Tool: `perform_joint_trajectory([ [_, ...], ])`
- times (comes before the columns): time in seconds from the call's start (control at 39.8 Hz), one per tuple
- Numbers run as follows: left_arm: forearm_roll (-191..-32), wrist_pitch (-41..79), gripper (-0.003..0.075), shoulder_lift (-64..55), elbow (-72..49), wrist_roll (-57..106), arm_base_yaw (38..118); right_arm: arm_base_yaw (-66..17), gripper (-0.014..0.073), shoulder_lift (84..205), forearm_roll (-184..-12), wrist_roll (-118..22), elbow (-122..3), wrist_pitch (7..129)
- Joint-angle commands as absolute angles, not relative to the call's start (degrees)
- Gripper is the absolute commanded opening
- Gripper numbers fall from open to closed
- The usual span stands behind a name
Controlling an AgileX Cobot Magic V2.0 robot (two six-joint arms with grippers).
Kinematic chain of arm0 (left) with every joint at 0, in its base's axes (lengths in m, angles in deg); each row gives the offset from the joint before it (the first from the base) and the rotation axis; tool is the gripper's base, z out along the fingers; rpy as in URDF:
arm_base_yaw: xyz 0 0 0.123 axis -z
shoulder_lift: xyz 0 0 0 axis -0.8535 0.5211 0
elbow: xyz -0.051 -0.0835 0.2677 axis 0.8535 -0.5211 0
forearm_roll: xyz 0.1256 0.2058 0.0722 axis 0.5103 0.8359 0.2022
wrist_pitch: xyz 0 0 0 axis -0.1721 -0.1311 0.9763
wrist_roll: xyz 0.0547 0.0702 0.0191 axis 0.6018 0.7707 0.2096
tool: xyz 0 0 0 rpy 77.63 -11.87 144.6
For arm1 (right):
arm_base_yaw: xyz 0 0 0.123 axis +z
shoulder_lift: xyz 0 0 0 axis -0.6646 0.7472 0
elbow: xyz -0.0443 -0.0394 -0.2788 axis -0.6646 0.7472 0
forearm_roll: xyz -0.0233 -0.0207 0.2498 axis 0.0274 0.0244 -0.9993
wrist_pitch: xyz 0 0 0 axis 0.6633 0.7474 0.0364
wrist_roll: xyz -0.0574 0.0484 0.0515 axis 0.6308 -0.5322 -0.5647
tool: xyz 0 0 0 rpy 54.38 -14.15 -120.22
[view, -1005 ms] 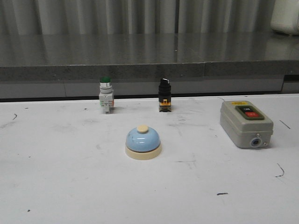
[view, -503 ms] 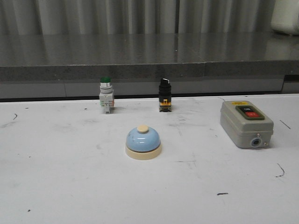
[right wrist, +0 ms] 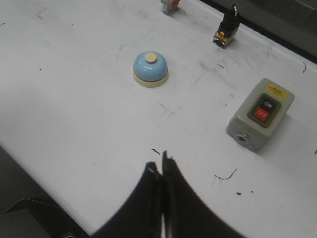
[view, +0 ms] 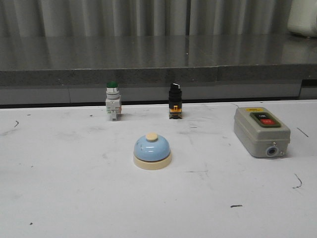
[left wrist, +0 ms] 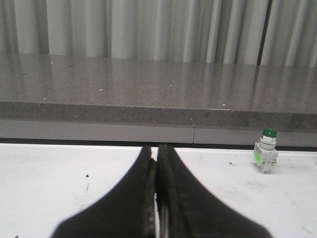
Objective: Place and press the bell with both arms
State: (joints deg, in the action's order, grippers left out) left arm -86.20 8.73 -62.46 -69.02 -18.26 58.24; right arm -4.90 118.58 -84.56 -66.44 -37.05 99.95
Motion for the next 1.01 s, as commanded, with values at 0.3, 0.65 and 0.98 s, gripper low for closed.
perform_joint_trajectory([
  [0.3,-86.28,4.17,-0.0020,-63.46,-70.48,-18.59,58.29,-4.97,-0.0069,118.60,-83.86,-66.43,-38.31,96.29],
  [0.65,-86.28,4.17,-0.0020,-63.38,-70.48,-18.59,58.29,-19.72,-0.0069,102.96,-81.52,-66.16,-24.24,79.17],
  [0.98,-86.28,4.17,-0.0020,-63.38,-70.48,-18.59,58.29,-37.44,-0.0069,85.51,-81.57,-66.16,-3.09,58.06],
])
